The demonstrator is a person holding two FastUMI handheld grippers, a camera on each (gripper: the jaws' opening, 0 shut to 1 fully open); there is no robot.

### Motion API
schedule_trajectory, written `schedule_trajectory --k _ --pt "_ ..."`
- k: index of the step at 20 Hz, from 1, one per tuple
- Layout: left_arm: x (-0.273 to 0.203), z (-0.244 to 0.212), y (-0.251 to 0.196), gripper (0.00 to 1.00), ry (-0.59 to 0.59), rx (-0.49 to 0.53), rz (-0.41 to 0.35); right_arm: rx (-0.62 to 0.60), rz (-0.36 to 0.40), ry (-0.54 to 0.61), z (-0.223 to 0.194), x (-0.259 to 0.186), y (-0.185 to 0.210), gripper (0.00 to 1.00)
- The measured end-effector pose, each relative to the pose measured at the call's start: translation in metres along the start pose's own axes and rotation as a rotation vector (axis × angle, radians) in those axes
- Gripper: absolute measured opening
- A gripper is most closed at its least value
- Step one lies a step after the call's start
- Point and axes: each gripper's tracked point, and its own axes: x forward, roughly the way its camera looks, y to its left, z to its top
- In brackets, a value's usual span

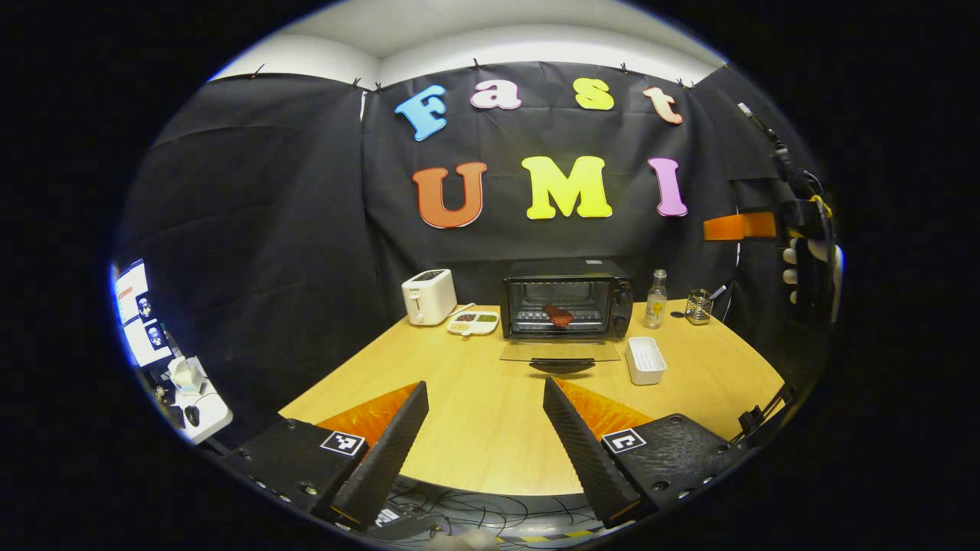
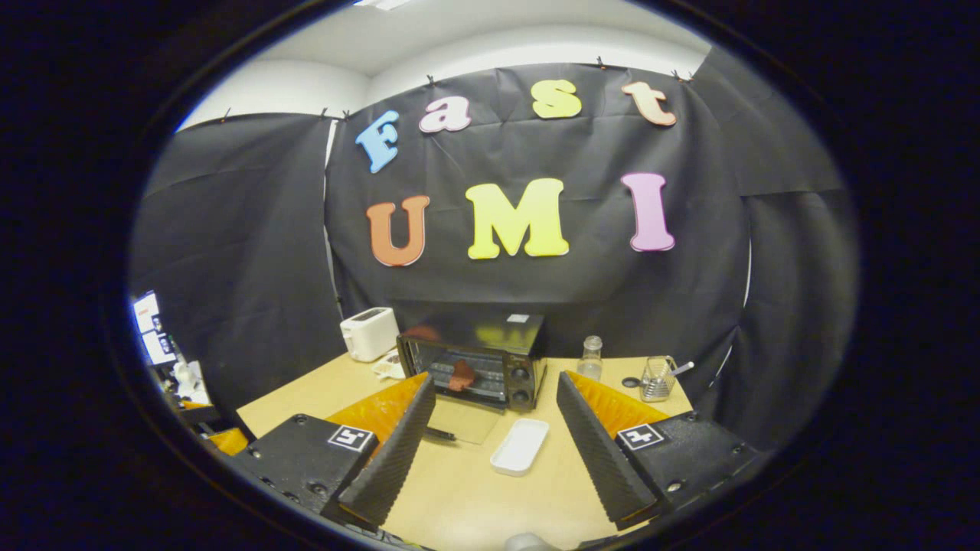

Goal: Open the electric oven with the left hand, put the food in, and close the electric oven.

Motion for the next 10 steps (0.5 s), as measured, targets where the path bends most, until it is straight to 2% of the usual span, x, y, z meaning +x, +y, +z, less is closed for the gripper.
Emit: schedule_trajectory --k 2,4,5,7,8,9,10 --pt "0.023 -0.013 -0.027 0.97 0.028 0.004 -0.017 -0.018 -0.007 -0.004 -0.003 -0.015 -0.027 1.0" --pt "0.048 -0.023 -0.05 0.97 0.053 0.014 -0.045 -0.029 -0.038 0.015 -0.015 -0.027 -0.051 0.96" --pt "0.061 -0.03 -0.059 0.97 0.069 0.019 -0.055 -0.021 -0.046 0.027 -0.019 -0.032 -0.059 1.0" --pt "0.089 -0.039 -0.071 0.97 0.091 0.034 -0.076 -0.009 -0.063 0.049 -0.024 -0.036 -0.068 0.96" --pt "0.103 -0.045 -0.075 0.97 0.099 0.037 -0.087 -0.011 -0.082 0.056 -0.025 -0.037 -0.075 1.0" --pt "0.119 -0.05 -0.08 0.97 0.106 0.04 -0.102 -0.006 -0.109 0.061 -0.025 -0.037 -0.082 0.96" --pt "0.137 -0.056 -0.086 0.97 0.118 0.043 -0.122 0.003 -0.134 0.06 -0.022 -0.037 -0.086 1.0"
